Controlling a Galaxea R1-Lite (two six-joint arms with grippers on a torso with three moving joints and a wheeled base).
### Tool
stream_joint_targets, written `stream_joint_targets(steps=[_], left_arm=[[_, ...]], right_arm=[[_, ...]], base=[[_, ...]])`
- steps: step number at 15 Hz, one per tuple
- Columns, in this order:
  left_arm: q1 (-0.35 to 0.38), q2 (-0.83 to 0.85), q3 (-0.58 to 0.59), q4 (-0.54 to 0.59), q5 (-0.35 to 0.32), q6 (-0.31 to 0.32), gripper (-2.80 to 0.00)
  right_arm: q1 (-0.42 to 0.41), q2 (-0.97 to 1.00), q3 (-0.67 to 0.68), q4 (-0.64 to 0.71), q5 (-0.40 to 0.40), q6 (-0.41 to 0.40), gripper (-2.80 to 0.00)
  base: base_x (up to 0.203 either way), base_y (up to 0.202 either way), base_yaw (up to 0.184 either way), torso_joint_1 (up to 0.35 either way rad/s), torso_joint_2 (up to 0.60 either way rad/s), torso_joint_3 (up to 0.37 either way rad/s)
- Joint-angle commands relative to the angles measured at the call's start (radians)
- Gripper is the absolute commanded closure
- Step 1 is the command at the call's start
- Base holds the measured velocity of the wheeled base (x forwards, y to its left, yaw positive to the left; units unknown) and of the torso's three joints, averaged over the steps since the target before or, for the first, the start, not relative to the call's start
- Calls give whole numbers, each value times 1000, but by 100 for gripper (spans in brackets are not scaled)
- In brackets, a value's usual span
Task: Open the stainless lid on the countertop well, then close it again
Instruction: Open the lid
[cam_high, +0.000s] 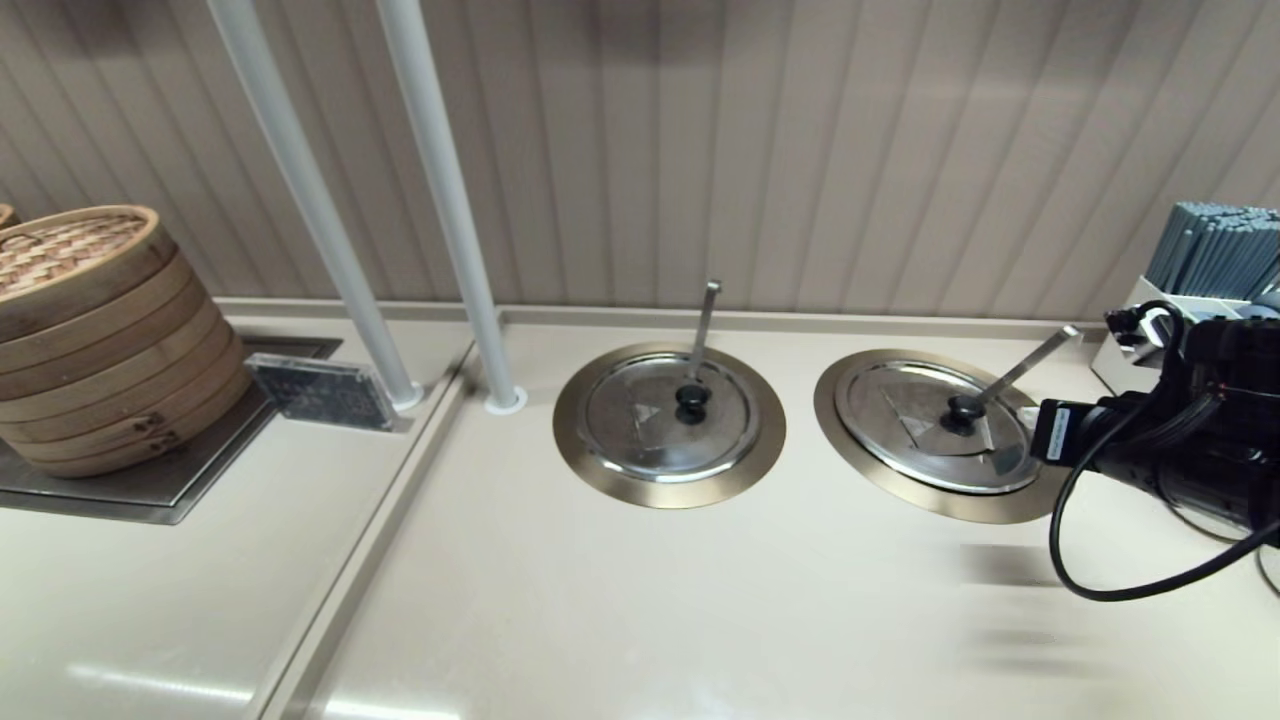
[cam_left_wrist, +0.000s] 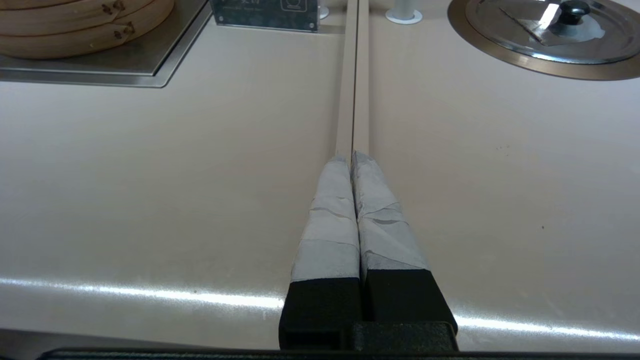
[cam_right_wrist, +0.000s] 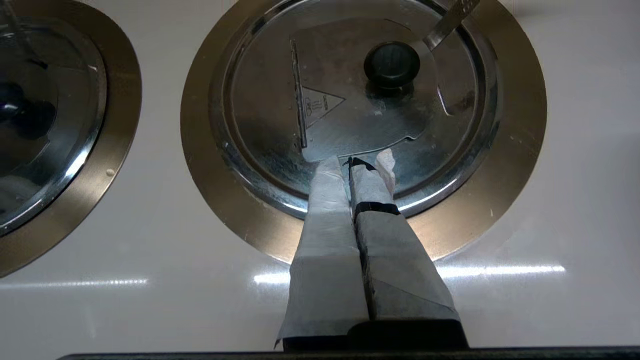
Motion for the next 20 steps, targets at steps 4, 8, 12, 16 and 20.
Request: stream_joint_targets(steps=[4,8,12,16,20], left_arm=[[0,0,1,-1,0,0,0],[0,0,1,-1,0,0,0],[0,0,0,0,0,0,0],[0,0,-1,0,0,0,0],[0,0,1,0,0,0,0]], right_arm=[[26,67,-14,-20,2,11,-280],[59,107,-16,-23,-2,12,-280],[57,148,116,-310,-32,-22,-280],[63,234,125,-500,-46,-55,-280],[79,262,29,-497,-47,-76,-280]], base=[[0,0,0,0,0,0],[0,0,0,0,0,0],[0,0,0,0,0,0],[0,0,0,0,0,0],[0,0,0,0,0,0]])
